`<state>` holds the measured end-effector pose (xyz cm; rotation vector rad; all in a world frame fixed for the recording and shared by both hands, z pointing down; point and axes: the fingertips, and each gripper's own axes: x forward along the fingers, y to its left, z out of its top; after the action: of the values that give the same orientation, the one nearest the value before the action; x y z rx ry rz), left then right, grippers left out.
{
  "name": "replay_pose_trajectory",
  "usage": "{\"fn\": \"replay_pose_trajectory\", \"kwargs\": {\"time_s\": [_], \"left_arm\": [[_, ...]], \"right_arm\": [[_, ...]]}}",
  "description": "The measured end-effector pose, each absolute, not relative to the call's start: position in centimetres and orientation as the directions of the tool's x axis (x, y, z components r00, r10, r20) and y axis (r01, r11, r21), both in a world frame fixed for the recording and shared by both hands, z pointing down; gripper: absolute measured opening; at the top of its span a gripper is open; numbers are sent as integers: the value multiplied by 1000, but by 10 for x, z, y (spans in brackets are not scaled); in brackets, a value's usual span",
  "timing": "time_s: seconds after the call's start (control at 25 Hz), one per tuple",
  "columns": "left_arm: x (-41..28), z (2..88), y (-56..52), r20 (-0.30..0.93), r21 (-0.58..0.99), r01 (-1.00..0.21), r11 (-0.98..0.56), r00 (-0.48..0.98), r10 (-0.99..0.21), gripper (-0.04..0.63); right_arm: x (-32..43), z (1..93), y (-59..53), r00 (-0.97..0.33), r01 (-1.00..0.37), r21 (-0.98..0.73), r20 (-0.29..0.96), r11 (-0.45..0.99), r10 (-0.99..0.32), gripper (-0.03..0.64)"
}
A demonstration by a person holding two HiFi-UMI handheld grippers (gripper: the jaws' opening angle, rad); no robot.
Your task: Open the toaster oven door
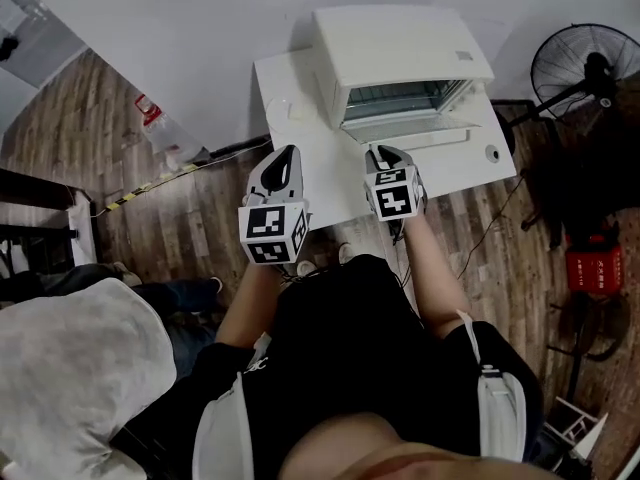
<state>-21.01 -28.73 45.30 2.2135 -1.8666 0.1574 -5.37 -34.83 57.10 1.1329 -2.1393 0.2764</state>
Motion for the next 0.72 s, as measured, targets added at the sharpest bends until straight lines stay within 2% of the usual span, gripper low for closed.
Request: {"fn": "replay_pose_trajectory", "kwargs": {"time_s": [0.16,0.4,0.72], "left_arm": [[-199,453,-283,237,100,-974,-205,224,-945,14],[-185,460,-273,258,76,-964,-256,267,-929,12],[-180,471,-265,292,58,-961,-270,275,-916,14]], "right_arm": [[-42,595,-325,-375,-817,126,626,563,-684,78],[-30,622,-301,-354,-859,155,508,488,-785,74],[-22,660,-286,-380,-877,119,423,466,-822,72]]}}
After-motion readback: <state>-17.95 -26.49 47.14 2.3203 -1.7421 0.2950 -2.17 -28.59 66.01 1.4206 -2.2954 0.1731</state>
